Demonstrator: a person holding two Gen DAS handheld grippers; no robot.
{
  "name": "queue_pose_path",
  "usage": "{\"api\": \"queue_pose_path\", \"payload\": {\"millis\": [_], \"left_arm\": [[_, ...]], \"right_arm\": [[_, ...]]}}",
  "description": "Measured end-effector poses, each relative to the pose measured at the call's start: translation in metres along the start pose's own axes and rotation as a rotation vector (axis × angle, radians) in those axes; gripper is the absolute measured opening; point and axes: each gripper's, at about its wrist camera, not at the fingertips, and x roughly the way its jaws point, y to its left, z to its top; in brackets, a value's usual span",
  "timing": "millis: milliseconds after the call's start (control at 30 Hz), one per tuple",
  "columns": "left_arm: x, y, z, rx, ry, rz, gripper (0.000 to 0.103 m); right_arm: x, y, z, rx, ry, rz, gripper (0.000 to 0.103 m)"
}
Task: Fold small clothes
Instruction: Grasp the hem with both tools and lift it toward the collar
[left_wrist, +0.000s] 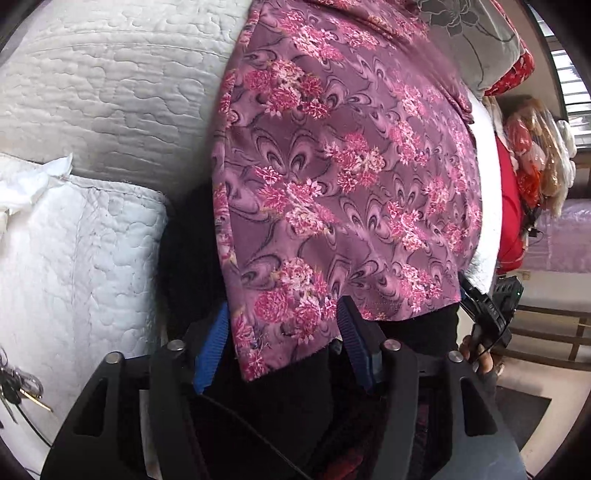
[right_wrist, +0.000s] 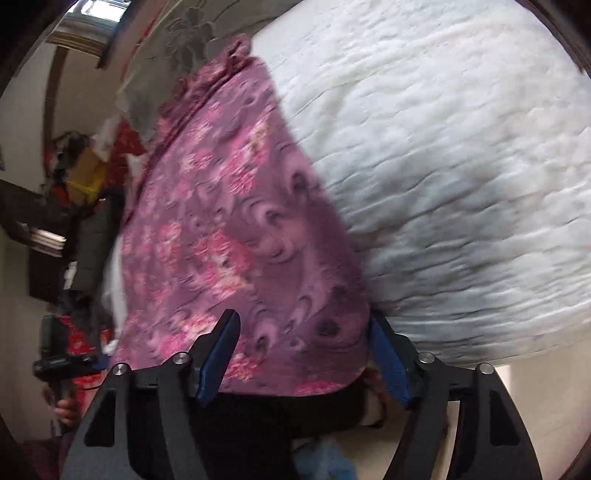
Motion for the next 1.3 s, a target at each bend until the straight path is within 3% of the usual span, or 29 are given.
{"api": "queue_pose_path", "payload": {"millis": [33, 67, 100, 167, 400, 500, 933, 1300], "left_arm": [[-0.001, -0.002, 0.0, 0.007, -0.003, 0.027, 0.025], [-0.002, -0.002, 0.0, 0.015, -0.006, 0.038, 0.015], [-0.003, -0.001, 0.0, 0.014, -0.001, 0.019, 0.004], [-0.007, 0.003, 0.001, -0.018, 0.01, -0.069, 0.004], [-0.047, -0.002, 0.018, -0.033, -0.129, -0.288, 0.004], [-0.062, -0.001, 0.03, -0.038, -0.193, -0.349, 0.004], [-0.086, 0.01, 0.099, -0.094, -0.331, -0.426, 0.004], [-0.088, 0.018, 0.201, -0.153, -0.426, -0.437, 0.004]], "right_arm": [[0.004, 0.001, -0.001, -0.013, 0.017, -0.011, 0.042], [0.009, 0.002, -0.003, -0.032, 0.038, -0.021, 0.021], [0.012, 0.002, -0.004, -0.035, 0.047, -0.01, 0.015], [0.005, 0.008, -0.004, -0.048, 0.005, 0.022, 0.011], [-0.051, 0.051, 0.013, -0.124, -0.149, 0.152, 0.01], [-0.065, 0.063, 0.025, -0.134, -0.182, 0.197, 0.01], [-0.063, 0.109, 0.093, -0.115, -0.267, 0.276, 0.01], [-0.023, 0.131, 0.192, -0.058, -0.32, 0.298, 0.01]]}}
